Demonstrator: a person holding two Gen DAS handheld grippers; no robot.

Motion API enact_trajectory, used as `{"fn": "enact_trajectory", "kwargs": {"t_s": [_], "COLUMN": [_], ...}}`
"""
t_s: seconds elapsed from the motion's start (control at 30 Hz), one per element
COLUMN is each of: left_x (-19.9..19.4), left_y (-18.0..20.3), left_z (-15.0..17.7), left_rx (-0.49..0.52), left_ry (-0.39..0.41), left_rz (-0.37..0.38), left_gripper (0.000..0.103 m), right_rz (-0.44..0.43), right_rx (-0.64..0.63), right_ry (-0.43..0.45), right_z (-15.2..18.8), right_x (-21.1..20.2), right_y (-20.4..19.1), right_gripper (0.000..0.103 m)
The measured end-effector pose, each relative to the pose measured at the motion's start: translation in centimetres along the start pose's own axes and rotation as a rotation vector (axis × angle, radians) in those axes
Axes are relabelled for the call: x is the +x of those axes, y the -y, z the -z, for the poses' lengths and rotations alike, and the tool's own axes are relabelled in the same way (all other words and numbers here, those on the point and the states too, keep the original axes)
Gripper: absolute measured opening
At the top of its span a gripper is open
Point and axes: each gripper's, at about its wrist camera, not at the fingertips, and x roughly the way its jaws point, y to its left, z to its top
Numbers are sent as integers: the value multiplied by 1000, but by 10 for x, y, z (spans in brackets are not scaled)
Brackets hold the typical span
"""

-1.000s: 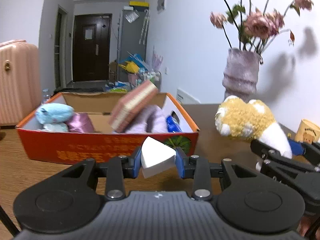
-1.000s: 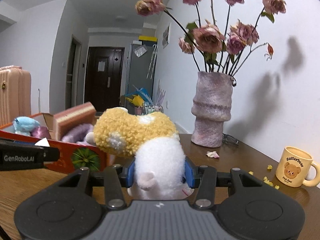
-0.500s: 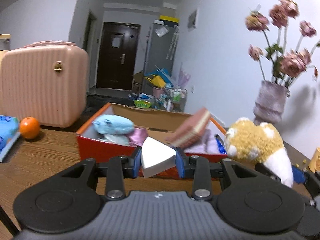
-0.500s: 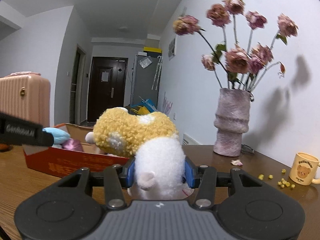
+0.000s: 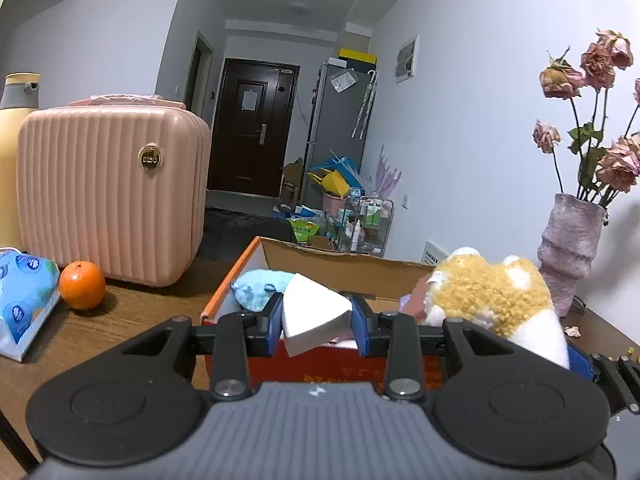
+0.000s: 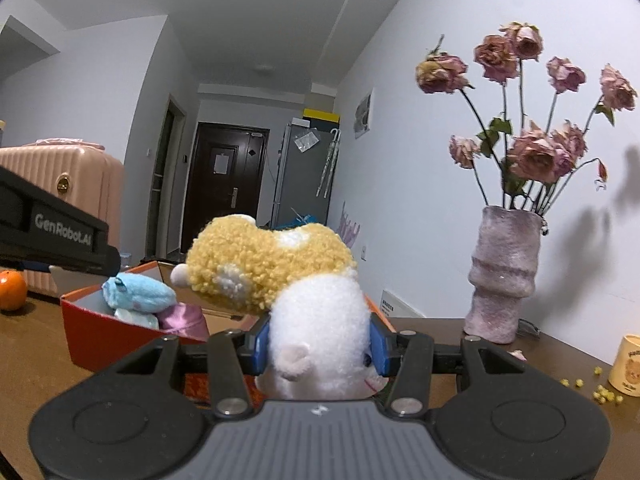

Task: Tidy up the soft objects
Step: 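Carry the white sponge and yellow plush with both tools over the box, then open both grippers to drop the sponge and plush into the box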

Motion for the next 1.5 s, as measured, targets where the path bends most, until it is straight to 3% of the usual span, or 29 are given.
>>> {"fn": "enact_trajectory", "kwargs": {"t_s": [0.8,1.17,1.27,1.3,1.37,1.43,1.5], "left_x": [104,134,130,129,128,128,126], "left_y": [9,5,6,7,6,5,4], "left_z": [-24,-25,-23,-22,-22,-24,-25], "left_rx": [1,-16,-7,-6,-10,-13,-21], "left_ry": [18,-20,-14,-13,-17,-15,-6], "left_rz": [-14,-15,-20,-22,-21,-30,-57], "left_gripper": [35,38,45,52,62,80,93], "right_rz": [-39,-88,-93,-93,-88,-82,-81], "right_rx": [-25,-67,-73,-73,-69,-59,-49], "right_ry": [16,-27,-41,-47,-56,-63,-68], "right_z": [-23,-25,-25,-24,-24,-23,-22], "right_x": [113,133,134,134,134,134,133], "right_y": [-9,-16,-16,-16,-16,-14,-12], "right_gripper": [47,52,56,58,76,87,90]}}
